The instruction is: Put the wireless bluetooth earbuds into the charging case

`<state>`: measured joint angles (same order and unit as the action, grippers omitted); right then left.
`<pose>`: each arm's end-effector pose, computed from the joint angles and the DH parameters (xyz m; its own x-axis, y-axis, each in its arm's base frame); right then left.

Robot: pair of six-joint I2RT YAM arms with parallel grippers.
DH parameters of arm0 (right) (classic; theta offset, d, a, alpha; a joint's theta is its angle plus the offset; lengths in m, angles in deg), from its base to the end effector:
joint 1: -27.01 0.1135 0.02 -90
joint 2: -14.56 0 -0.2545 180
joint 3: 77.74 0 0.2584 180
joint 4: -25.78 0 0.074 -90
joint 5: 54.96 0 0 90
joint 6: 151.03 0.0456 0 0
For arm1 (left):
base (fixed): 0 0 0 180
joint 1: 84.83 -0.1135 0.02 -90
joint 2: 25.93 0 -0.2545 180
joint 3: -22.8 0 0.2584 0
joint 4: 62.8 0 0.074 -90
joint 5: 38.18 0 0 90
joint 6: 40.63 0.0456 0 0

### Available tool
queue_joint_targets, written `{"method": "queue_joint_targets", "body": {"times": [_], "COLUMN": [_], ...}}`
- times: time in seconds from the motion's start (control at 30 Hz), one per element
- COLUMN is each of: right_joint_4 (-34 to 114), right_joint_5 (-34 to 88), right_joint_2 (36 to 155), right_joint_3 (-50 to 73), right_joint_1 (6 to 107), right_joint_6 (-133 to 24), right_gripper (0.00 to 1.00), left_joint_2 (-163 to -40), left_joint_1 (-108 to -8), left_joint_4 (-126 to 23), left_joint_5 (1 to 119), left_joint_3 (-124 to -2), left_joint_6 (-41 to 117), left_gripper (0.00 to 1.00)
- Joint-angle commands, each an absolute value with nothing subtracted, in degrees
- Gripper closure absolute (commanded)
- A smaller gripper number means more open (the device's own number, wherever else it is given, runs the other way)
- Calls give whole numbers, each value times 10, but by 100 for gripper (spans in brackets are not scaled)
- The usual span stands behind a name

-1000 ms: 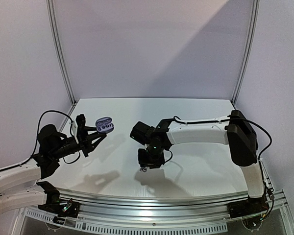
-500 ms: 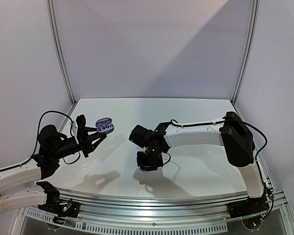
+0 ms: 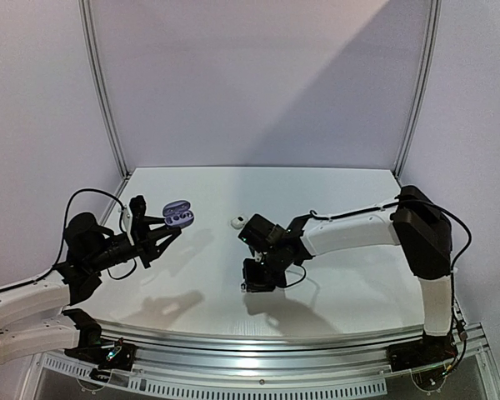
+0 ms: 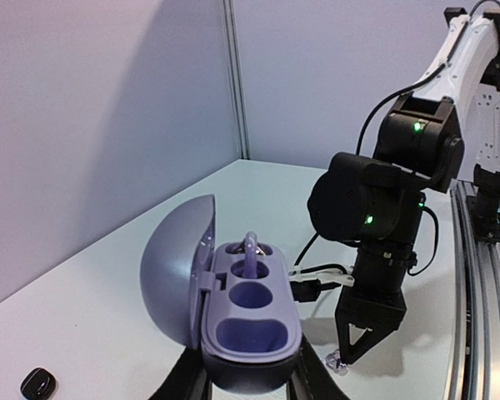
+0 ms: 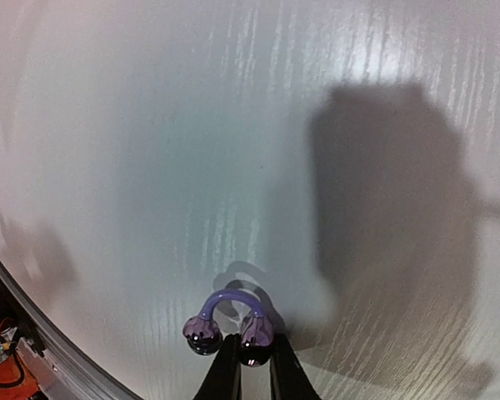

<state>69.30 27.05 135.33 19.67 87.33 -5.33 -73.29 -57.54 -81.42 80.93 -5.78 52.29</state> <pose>0.2095 0.3804 0.1201 -0.9897 -0.0844 -0.1157 -0.1239 0.9097 0.3964 0.1730 -0.1142 0.2172 0.0400 0.0295 -0.9988 0.8320 0.5526 0.0496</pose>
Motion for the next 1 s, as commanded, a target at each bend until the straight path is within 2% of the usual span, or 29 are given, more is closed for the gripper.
{"method": "queue_joint_targets", "body": {"times": [0.0, 0.27, 0.47, 0.6, 0.83, 0.97], "right_joint_4": [536, 257, 93, 4, 69, 209], "right_joint_5": [210, 120, 125, 149, 171, 195], "right_joint_2": [1308, 1292, 1282, 1277, 1249, 1206], "right_joint_3": [115, -58, -182, -252, -271, -237], "right_joint_1": [854, 830, 821, 821, 821, 821], "right_joint_6": [-29, 122, 296, 404, 429, 378], "right_gripper": [90, 90, 89, 82, 78, 79], "left_joint_2": [-732, -734, -733, -733, -732, -732], "left_joint_1": [-579, -579, -579, -579, -579, -579], "left_joint_4": [-816, -815, -815, -814, -813, -813], "left_joint_5": [807, 807, 806, 805, 804, 805], "left_joint_3": [-51, -52, -53, -52, -53, -52], "left_joint_6": [524, 523, 522, 523, 523, 525], "left_gripper": [100, 100, 100, 100, 100, 100]}}
